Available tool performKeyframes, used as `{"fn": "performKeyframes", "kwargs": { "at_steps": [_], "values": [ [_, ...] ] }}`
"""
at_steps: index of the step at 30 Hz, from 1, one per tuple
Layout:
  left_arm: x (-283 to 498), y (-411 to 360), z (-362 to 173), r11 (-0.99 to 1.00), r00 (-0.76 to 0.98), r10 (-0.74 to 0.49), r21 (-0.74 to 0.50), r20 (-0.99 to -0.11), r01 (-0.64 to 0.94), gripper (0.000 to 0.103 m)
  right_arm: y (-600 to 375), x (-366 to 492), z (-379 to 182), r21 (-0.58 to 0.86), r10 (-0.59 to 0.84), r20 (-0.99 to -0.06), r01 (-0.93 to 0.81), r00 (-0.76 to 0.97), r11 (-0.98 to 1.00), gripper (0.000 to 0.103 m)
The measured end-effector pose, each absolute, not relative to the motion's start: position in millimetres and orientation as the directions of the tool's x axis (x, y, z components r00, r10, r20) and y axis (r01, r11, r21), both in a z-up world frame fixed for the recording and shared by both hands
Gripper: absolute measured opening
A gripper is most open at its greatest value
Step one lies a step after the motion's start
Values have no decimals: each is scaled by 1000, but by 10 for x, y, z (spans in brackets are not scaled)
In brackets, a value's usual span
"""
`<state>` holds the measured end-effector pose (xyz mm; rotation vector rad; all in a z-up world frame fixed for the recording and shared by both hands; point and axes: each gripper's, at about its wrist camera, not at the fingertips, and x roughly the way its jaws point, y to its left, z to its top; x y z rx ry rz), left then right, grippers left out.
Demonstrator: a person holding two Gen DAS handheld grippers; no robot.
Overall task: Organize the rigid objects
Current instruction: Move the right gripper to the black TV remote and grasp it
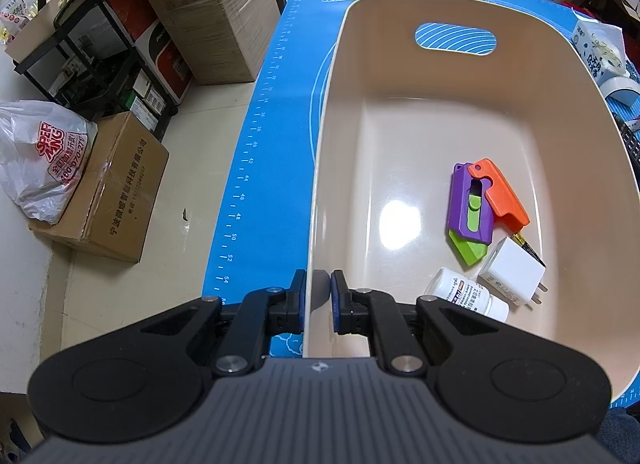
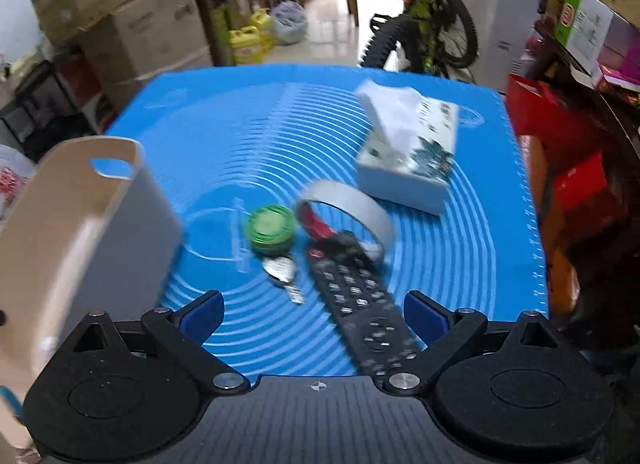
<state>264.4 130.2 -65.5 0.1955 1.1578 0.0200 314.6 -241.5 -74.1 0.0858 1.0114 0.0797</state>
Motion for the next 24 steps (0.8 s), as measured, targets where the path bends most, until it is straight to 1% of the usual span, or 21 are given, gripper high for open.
{"fn": "performKeyframes", "kwargs": {
  "at_steps": [6,12,19,22,24],
  "values": [
    [2646,1276,-661,980,403,128,177,-906,88,14,-2608,3249,-1020,65,65,-873,-19,484,998,96],
    [2645,1257,-666,978,402,134,185,-906,93,15,-2543,3320,-1238,-21,20,-894,-88,447,996,95],
    [2645,1250,-669,978,402,131,186,-906,99,14,-2499,3426,-1430,-30,20,-905,-111,425,993,89],
    [2644,1251,-671,977,405,128,184,-905,103,14,-2505,3439,-1490,-8,36,-902,-98,431,995,85],
    [2647,1251,-674,978,405,127,184,-906,104,14,-2523,3446,-1530,10,46,-906,-88,422,996,79]
  ]
}}
